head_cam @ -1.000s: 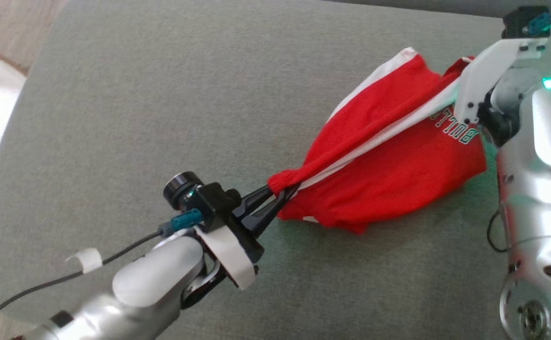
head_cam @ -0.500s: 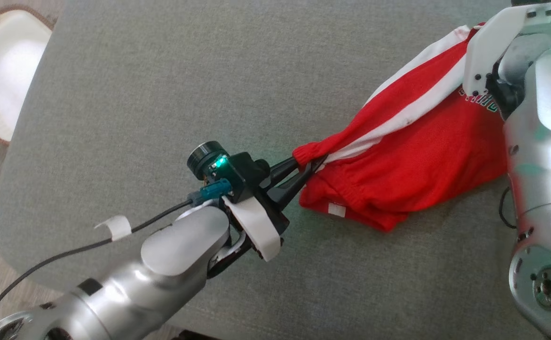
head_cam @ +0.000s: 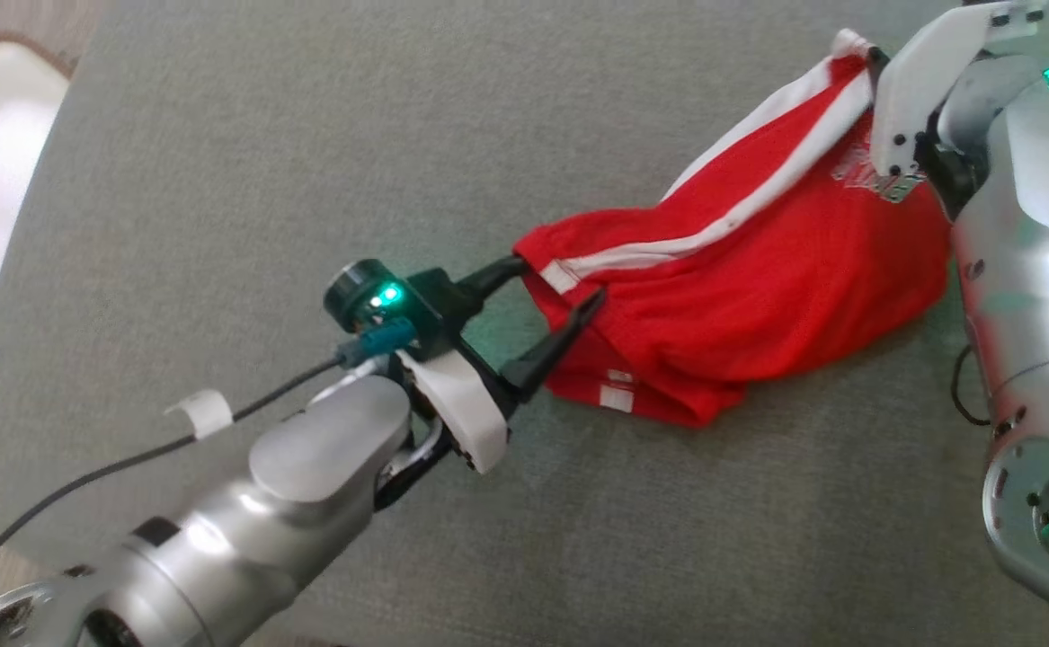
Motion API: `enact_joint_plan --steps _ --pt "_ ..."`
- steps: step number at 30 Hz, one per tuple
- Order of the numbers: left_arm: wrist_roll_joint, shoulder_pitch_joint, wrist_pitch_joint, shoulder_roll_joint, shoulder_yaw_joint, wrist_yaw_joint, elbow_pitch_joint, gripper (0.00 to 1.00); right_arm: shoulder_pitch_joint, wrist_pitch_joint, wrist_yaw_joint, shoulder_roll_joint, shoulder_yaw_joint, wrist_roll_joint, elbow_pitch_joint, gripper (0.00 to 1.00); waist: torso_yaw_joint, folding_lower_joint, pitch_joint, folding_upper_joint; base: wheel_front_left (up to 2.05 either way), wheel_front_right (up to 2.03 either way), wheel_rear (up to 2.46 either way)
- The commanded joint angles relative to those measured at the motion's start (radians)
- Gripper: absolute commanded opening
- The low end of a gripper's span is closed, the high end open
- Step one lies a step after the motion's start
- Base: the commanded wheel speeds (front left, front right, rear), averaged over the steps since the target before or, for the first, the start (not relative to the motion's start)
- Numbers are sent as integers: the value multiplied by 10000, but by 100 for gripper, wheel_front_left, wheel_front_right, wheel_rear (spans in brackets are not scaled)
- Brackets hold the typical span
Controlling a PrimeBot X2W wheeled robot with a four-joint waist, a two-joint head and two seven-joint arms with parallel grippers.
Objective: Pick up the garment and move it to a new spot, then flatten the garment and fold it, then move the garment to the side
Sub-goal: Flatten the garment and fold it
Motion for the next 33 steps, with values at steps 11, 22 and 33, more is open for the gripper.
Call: enact_joint_plan --steps 11,22,33 --pt "97 496 -120 818 1939 386 -257 100 -1014 -1202 -9 269 555 1659 896 100 -1173 0 -1426 0 0 0 0" --pt "518 2065 -121 1173 4748 1449 -1920 100 -47 -4051 -9 367 2297 4637 765 100 -1985 0 -2631 0 0 0 0" --pt "1506 4750 -122 831 7423 2013 -3811 100 3589 -5729 -9 176 3814 7781 -2293 100 -2587 0 -3197 0 0 0 0"
